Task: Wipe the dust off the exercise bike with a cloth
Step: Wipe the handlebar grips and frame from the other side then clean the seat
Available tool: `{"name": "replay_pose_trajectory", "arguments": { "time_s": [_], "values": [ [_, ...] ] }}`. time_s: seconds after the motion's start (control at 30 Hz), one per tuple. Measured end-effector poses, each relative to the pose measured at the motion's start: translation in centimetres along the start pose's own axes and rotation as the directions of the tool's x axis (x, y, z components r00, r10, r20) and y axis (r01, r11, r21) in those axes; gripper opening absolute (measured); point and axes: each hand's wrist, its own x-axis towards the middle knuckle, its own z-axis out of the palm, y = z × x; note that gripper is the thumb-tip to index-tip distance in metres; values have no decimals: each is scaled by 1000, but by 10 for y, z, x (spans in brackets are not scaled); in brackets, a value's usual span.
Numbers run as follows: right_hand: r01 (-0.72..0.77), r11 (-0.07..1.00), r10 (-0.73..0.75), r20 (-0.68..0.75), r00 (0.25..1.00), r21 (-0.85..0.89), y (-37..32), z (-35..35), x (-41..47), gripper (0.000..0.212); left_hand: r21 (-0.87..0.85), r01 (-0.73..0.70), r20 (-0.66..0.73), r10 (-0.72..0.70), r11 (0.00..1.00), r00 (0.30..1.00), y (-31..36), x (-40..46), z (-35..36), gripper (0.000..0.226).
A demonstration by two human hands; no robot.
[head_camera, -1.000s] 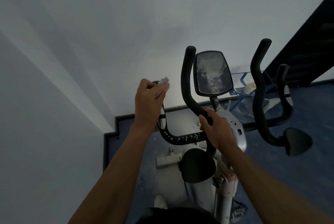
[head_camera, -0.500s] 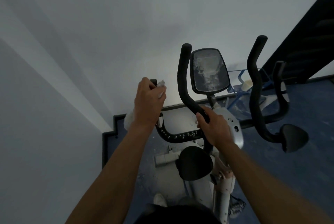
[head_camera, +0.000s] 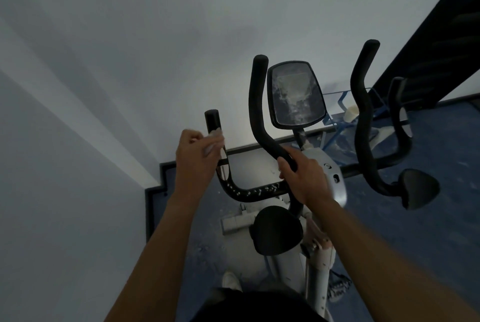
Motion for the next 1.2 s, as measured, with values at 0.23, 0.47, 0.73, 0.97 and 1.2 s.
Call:
{"name": "replay_pose_trajectory", "arguments": {
  "time_s": [0.23,0.47,0.73,0.97,1.2],
  "values": [
    [-9,1000,9,1,1000,4,1,1,1,47,-211,171,-172,-209,962,963,-5,2,-4,15],
    [-4,1000,4,-2,1000,17,0,0,0,47,-128,274,-11,-278,953,961,-25,-23,3,15],
    [-4,1000,4,-4,1000,-1,-7,-4,-1,36,-225,199,-58,-217,954,974,-6,-33,1,14],
    [-4,1000,4,-5,1000,-1,-8,-4,-3,35,-136,97,-73,-108,986,991,-5,-34,-6,15],
    [-5,1000,5,-16,1000,-7,-10,-5,-4,35,-81,61,-45,-64,995,997,-13,-36,-10,25]
  ]
}}
